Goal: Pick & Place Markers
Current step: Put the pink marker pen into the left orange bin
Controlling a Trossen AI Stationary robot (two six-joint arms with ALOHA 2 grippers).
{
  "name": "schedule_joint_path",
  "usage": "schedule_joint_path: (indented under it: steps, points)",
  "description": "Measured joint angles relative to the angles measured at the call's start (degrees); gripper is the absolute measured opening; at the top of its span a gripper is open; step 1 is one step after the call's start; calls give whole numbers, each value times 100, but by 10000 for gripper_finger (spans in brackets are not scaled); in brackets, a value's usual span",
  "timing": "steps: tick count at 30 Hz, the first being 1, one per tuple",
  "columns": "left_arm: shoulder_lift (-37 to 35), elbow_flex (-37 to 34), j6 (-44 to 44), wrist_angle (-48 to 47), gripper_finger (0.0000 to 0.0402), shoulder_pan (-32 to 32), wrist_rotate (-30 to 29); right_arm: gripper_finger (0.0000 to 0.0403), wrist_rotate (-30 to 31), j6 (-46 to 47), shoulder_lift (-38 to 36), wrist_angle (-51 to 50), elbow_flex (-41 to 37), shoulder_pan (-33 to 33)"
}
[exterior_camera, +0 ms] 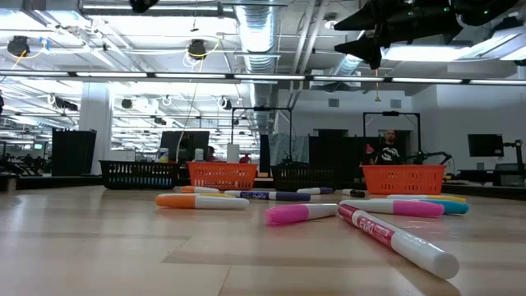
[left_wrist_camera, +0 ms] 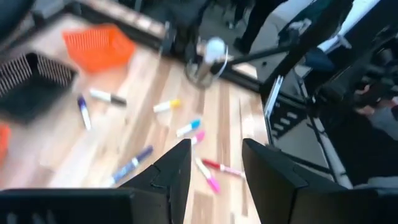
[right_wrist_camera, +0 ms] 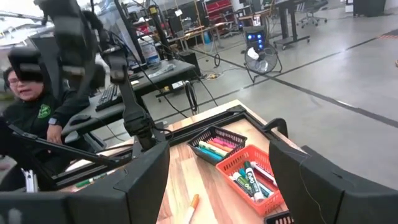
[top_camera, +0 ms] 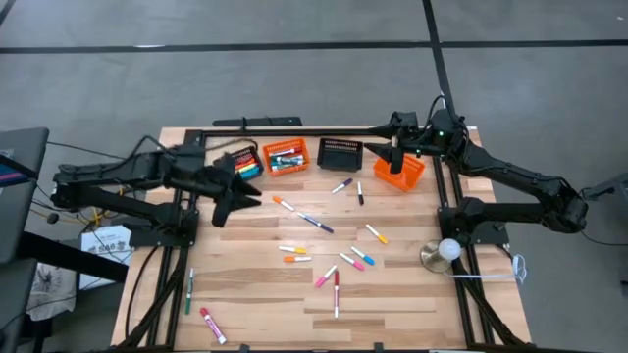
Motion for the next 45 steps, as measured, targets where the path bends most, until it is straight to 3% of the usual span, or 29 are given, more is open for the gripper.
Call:
schedule_joint_path:
  steps: [19,33,40,45]
  points:
    - [-162,-1142,-911,162,143,-583,5,265,22,112,2,20,0,601]
    - [980,-1345,-933,-14,143,-2756,1372,265,36,130,2,20,0,597]
    - [1667,-1345,-933,-445,143,-4034,1390,265,34,401,2,20,0,597]
    - [2233,-1345,-933,-448,143,-4575,1266,265,32,402,2,20,0,597]
